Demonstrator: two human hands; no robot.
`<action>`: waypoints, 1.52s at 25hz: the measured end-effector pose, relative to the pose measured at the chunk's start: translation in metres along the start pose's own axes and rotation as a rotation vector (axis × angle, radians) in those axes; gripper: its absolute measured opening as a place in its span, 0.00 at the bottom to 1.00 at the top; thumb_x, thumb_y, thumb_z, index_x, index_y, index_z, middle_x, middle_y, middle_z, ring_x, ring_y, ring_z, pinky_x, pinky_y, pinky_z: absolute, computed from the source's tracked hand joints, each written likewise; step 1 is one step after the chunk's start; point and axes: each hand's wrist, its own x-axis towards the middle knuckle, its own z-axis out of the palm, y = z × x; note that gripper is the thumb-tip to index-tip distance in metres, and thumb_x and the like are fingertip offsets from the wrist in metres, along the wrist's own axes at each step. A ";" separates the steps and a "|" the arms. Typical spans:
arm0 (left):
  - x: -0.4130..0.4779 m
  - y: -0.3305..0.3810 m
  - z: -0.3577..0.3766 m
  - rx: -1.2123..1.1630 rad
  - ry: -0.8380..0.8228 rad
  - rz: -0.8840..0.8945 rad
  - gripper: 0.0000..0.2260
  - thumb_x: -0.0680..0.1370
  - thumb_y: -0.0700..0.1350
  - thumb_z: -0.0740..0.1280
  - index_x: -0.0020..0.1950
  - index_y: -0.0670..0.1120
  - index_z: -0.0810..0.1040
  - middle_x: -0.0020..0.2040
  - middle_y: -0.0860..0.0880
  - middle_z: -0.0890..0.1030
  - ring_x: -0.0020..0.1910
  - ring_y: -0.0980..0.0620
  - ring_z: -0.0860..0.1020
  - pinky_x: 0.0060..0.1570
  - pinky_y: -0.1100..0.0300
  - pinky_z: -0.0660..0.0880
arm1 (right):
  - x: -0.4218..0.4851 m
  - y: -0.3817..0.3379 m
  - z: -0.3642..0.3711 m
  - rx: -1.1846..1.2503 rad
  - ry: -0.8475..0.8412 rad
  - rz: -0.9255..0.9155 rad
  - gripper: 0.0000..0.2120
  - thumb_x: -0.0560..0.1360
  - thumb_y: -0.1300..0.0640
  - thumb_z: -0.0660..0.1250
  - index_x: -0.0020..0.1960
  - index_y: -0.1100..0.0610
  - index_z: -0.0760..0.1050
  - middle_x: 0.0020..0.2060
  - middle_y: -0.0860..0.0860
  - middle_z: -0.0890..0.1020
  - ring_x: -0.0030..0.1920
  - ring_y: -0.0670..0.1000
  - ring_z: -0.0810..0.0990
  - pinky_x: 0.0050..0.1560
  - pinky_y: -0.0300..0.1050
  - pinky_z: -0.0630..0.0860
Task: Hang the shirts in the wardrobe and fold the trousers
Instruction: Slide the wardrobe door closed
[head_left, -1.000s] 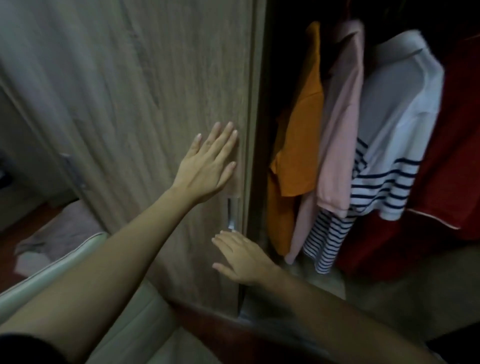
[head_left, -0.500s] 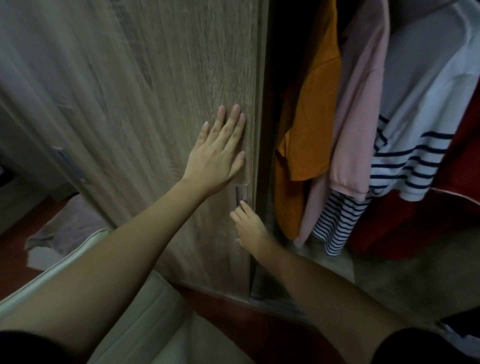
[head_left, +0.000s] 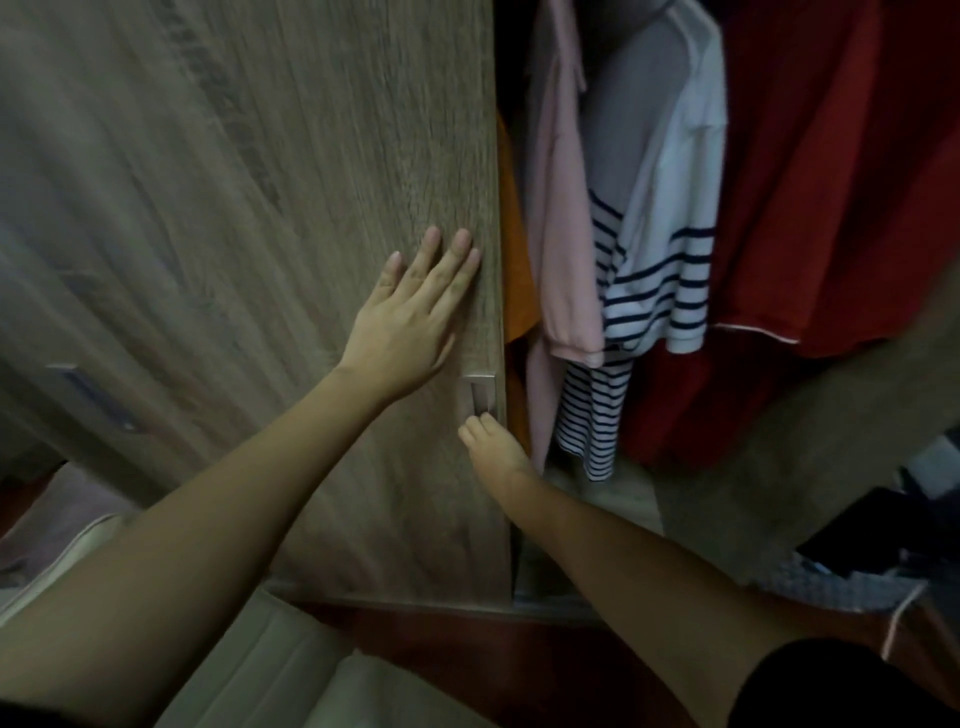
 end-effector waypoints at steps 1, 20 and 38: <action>0.008 0.010 0.001 0.003 0.036 0.034 0.28 0.76 0.47 0.52 0.76 0.43 0.55 0.76 0.44 0.58 0.75 0.47 0.51 0.72 0.50 0.45 | -0.011 0.006 0.008 -0.018 -0.001 -0.002 0.23 0.81 0.58 0.48 0.73 0.66 0.52 0.71 0.60 0.61 0.70 0.58 0.60 0.72 0.49 0.55; 0.168 0.224 0.015 0.057 0.274 0.497 0.27 0.78 0.49 0.52 0.77 0.44 0.53 0.76 0.48 0.53 0.76 0.50 0.43 0.72 0.52 0.43 | -0.236 0.144 0.136 -0.064 -0.226 0.271 0.26 0.79 0.58 0.55 0.74 0.64 0.54 0.71 0.59 0.61 0.71 0.58 0.59 0.75 0.52 0.53; 0.213 0.327 0.003 0.063 0.288 0.403 0.28 0.75 0.43 0.50 0.76 0.43 0.54 0.76 0.49 0.54 0.76 0.49 0.40 0.72 0.50 0.41 | -0.306 0.198 0.197 -0.091 -0.301 0.255 0.22 0.81 0.58 0.51 0.73 0.63 0.59 0.70 0.56 0.63 0.69 0.57 0.61 0.74 0.49 0.53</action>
